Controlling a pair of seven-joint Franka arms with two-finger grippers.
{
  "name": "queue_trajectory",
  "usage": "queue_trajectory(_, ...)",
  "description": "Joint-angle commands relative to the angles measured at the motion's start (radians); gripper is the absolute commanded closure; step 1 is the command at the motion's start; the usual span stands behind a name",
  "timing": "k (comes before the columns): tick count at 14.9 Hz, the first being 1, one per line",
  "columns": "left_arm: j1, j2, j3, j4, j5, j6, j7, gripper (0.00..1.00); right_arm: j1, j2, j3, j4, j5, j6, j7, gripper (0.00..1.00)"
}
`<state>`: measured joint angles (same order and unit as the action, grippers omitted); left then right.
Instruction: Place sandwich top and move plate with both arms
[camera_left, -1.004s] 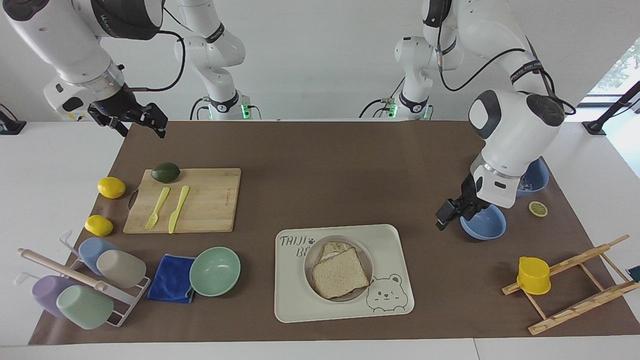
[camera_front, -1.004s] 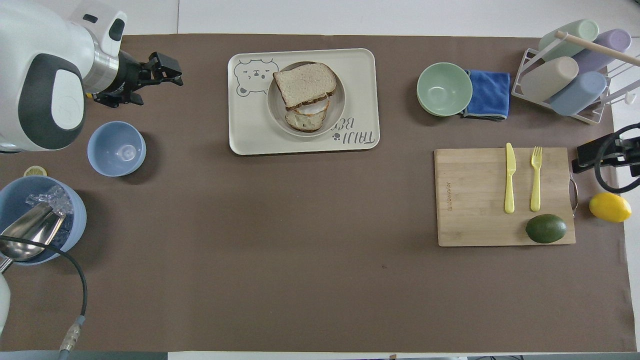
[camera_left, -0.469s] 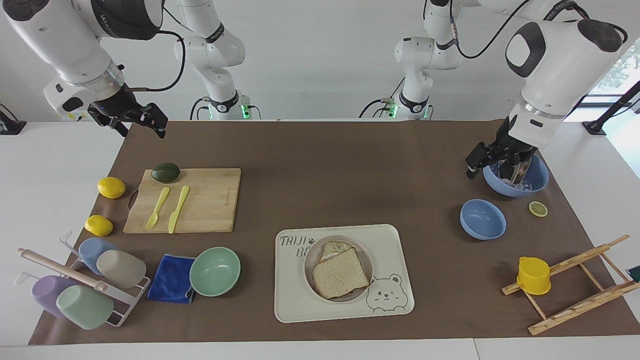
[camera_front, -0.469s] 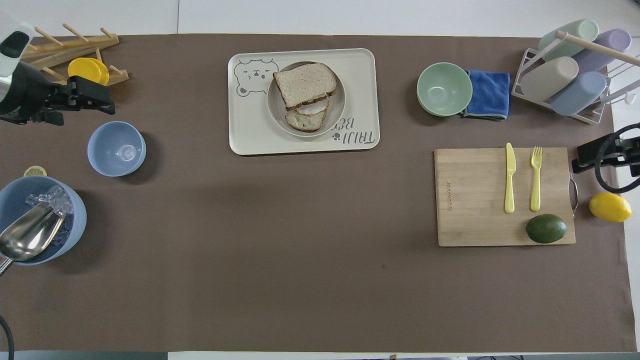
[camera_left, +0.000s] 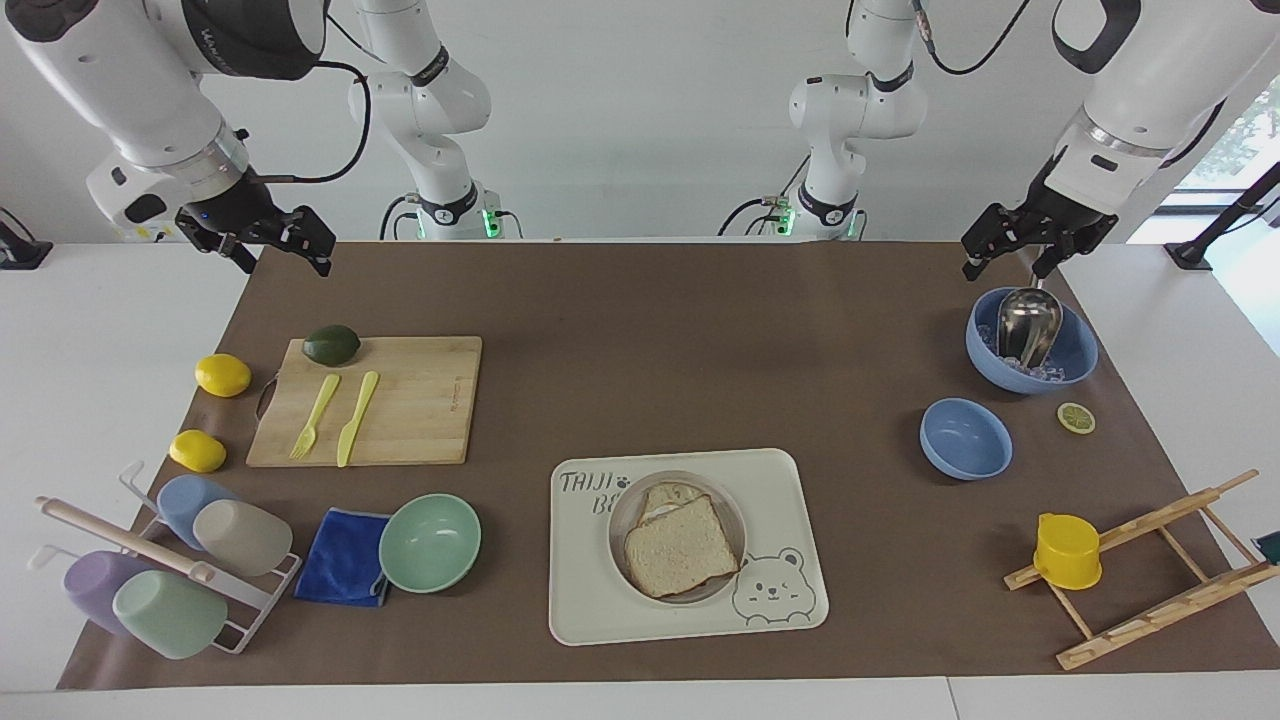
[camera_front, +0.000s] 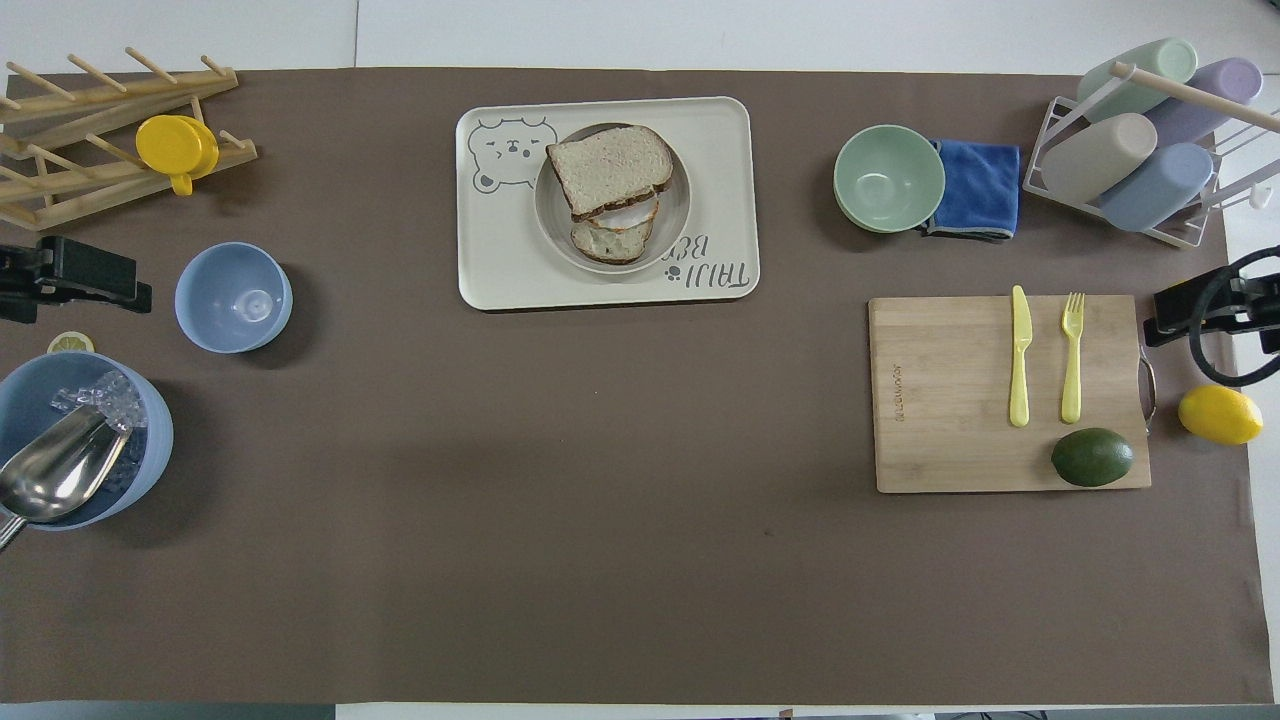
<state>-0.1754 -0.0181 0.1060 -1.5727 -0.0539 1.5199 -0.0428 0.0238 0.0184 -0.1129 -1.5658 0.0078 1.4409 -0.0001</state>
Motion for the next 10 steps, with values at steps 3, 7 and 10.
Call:
queue_trajectory(3, 0.017, -0.033, -0.034, -0.095, 0.025, 0.101, 0.021, 0.00, -0.004, -0.012, -0.001, -0.013, 0.012, 0.001, -0.015, 0.00)
queue_trajectory(7, 0.020, 0.000, -0.035, -0.072, 0.043, 0.100, 0.021, 0.00, -0.004, -0.012, -0.001, -0.013, 0.012, 0.001, -0.015, 0.00)
queue_trajectory(10, 0.027, -0.002, -0.049, -0.078, 0.043, 0.091, 0.020, 0.00, -0.004, -0.012, -0.001, -0.013, 0.011, 0.001, -0.015, 0.00)
